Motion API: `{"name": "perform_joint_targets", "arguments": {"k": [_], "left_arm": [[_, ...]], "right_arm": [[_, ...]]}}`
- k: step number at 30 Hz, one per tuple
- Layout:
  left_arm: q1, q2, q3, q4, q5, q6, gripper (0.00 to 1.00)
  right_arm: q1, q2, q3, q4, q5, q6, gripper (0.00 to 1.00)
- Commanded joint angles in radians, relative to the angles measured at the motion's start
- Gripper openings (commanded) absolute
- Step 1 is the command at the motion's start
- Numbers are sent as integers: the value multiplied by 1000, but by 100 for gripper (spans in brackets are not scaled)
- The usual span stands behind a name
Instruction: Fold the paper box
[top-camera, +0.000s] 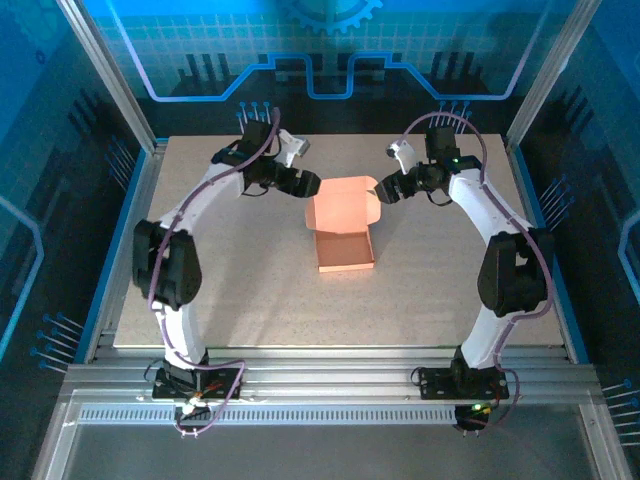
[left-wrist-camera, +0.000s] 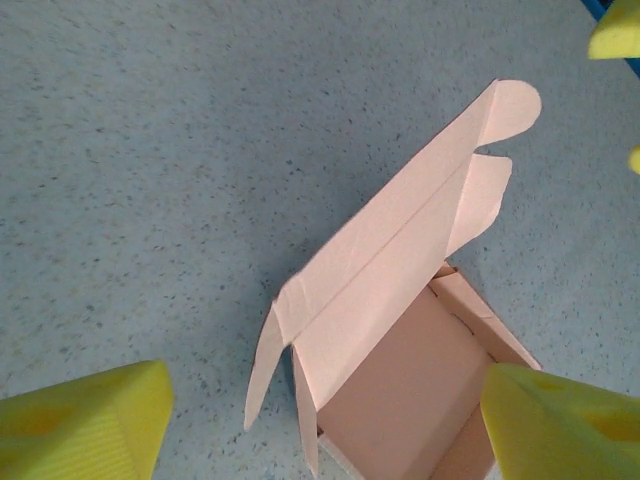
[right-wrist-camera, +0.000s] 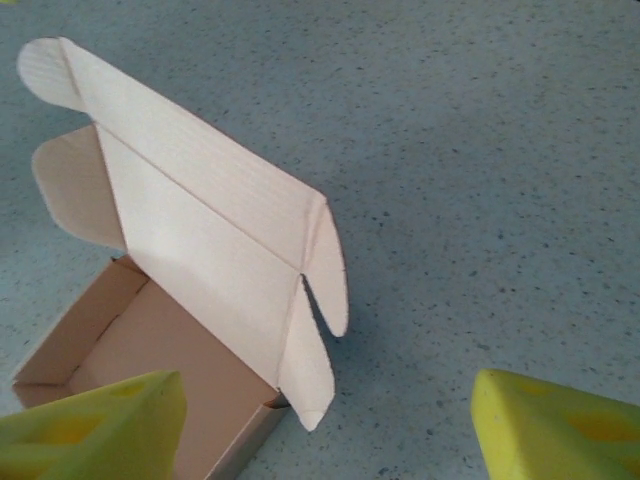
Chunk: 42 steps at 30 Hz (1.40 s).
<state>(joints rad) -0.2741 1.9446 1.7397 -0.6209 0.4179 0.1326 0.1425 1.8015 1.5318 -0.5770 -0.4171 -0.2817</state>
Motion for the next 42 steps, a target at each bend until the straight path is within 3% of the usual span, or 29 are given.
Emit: {"name": "perform_joint_targets", "arguments": {"k": [1, 7, 10, 15, 18, 25, 28, 33, 37, 42], "left_arm": [[-5, 117, 162, -262, 84, 100, 74], [-11, 240, 330, -439, 37, 135, 44], [-20, 271, 382, -495, -18, 144, 43], [-30, 279, 400, -508, -32, 145, 29], [-36, 284, 405, -516, -34, 152, 25], [-40, 300, 418, -518, -66, 148, 29], [-43, 309, 440, -529, -65, 149, 23], [-45, 323, 448, -520, -71, 146, 28], [-49, 333, 464, -524, -64, 140, 26], [-52, 333, 477, -528, -62, 142, 5]], "right_arm": [[-7, 16, 37, -58, -77, -32, 75], [-6, 21, 47, -84, -62, -38, 75], [-6, 23, 47, -87, -63, -37, 75], [-7, 23, 52, -83, -56, -29, 75], [-6, 17, 49, -84, -46, -26, 75], [-6, 2, 36, -89, -33, -33, 74], [-8, -1, 33, -87, -32, -32, 74], [-9, -3, 31, -80, -35, -29, 74], [-8, -9, 29, -80, -35, -30, 74], [-13, -10, 31, -74, -34, -24, 74]]}}
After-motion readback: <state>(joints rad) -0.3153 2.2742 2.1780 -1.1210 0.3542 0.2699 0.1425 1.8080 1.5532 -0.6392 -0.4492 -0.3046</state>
